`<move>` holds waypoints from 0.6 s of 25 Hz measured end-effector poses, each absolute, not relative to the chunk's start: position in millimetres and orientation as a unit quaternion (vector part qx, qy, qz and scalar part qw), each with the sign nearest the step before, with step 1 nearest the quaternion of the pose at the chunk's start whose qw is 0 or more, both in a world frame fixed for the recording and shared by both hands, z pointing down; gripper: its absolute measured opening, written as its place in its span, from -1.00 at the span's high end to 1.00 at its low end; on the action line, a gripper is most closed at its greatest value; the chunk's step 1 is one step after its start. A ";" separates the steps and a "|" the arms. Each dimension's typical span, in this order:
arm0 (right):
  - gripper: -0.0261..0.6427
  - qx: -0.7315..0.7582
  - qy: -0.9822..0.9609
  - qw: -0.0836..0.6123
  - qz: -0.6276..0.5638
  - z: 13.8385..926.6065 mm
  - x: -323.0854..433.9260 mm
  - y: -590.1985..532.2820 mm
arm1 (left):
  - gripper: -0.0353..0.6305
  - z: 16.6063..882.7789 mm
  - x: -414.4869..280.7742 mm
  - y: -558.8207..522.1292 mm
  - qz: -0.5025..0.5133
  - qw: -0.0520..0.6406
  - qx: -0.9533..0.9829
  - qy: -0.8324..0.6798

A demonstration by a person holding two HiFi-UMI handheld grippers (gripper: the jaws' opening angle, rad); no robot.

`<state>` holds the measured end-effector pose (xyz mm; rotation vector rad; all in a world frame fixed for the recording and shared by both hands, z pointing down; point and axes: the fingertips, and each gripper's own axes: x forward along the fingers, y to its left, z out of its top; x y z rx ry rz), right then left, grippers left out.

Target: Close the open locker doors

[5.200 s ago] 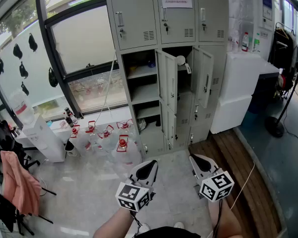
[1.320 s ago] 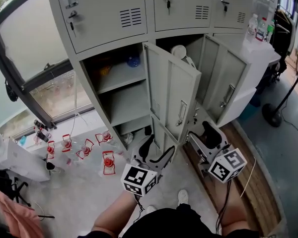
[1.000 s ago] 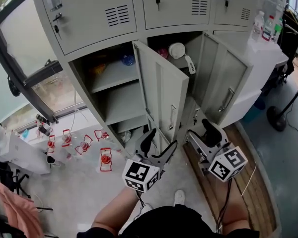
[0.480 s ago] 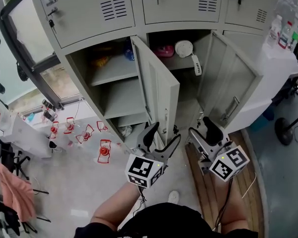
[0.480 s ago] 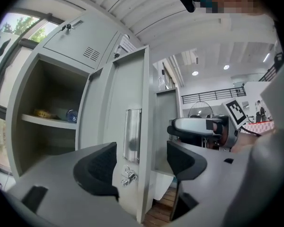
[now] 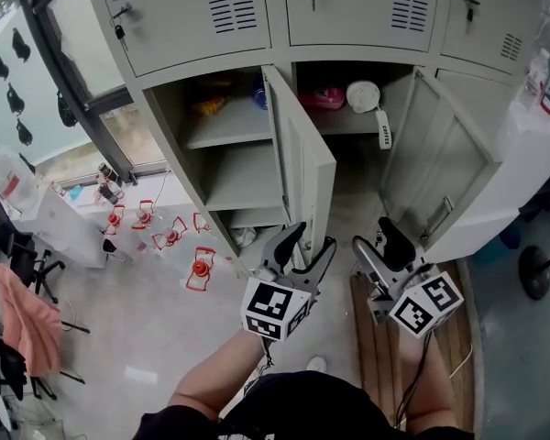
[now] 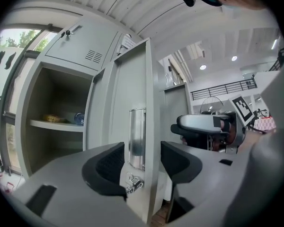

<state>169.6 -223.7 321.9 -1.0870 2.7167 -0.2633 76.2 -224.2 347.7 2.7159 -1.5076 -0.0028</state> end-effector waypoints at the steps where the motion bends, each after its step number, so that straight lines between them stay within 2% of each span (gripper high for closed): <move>1: 0.07 -0.366 0.921 0.103 -0.089 321.0 170.5 -223.6 | 0.16 347.2 76.1 -224.0 0.000 0.017 0.872 -0.489; 5: 0.08 -0.359 0.923 0.107 -0.088 316.8 172.9 -221.5 | 0.31 346.1 73.7 -218.7 0.004 0.015 0.867 -0.498; 15: 0.09 -0.315 0.939 0.109 -0.084 307.7 146.6 -219.6 | 0.43 344.8 39.9 -204.3 -0.004 0.018 0.839 -0.543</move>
